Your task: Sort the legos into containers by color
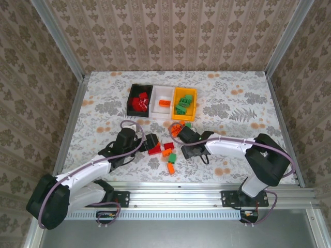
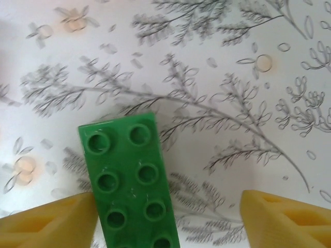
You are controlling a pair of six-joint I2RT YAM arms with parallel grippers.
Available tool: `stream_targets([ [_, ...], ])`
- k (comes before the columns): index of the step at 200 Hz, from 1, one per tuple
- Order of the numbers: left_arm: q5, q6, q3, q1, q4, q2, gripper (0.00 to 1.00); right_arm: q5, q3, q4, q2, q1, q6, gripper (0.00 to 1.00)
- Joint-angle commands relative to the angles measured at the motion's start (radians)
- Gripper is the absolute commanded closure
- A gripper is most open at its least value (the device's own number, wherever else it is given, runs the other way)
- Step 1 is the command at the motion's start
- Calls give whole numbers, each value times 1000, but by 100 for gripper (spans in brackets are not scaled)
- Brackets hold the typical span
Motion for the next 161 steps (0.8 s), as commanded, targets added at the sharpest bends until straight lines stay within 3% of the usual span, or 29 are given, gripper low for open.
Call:
stream_targets([
  [1, -20, 25, 21, -2, -27, -11, 0, -59, -12, 64, 22, -24, 9, 35],
  [29, -22, 26, 21, -1, -16, 4, 0, -102, -34, 128, 30, -30, 27, 44],
  [107, -14, 27, 20, 1, -13, 12, 0, -14, -54, 187, 54, -35, 39, 68],
  [161, -13, 26, 26, 1, -4, 15, 0, 27, -45, 169, -35, -32, 22, 71],
])
